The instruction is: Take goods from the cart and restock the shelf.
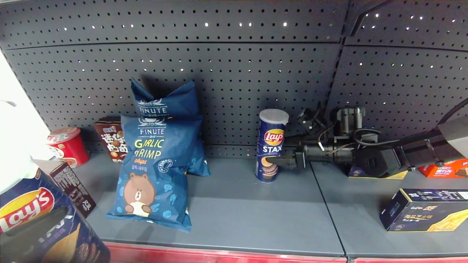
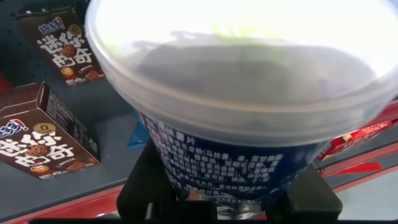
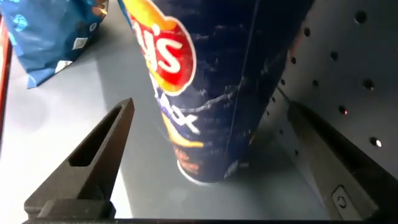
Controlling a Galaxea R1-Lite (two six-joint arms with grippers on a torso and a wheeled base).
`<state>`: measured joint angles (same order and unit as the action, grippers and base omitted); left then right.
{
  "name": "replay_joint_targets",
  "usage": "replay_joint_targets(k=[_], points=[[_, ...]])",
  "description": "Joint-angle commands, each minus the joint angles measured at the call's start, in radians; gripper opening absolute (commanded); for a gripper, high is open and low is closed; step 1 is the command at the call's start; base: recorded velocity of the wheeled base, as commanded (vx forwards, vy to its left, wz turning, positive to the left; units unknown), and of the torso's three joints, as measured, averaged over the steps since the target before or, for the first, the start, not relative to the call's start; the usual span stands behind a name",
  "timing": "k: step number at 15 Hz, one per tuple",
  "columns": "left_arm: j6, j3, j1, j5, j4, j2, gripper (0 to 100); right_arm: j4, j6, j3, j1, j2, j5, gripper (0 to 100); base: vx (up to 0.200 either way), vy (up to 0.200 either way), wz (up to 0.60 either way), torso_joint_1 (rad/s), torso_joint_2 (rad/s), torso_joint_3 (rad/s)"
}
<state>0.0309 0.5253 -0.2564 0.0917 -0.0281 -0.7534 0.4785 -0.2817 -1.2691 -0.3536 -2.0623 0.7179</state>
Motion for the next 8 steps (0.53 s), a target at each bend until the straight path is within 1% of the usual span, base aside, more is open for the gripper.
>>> replay_joint_targets(k=[1, 2, 8], points=[[0.000, -0.002, 0.000, 0.000, -0.001, -0.001, 0, 0.018, -0.001, -0.007, -0.007, -0.028, 0.002, 100, 0.000, 0.000, 0.00, 0.000, 0.00, 0.000], [0.000, -0.001, 0.000, 0.000, -0.001, -0.001, 0, 0.037, 0.001, -0.012, -0.015, -0.045, 0.005, 100, 0.000, 0.000, 0.00, 0.000, 0.00, 0.000], [0.000, -0.002, 0.000, 0.000, -0.001, -0.003, 0, 0.038, 0.003, -0.038, -0.022, -0.078, 0.002, 100, 0.000, 0.000, 0.00, 0.000, 0.00, 0.000]])
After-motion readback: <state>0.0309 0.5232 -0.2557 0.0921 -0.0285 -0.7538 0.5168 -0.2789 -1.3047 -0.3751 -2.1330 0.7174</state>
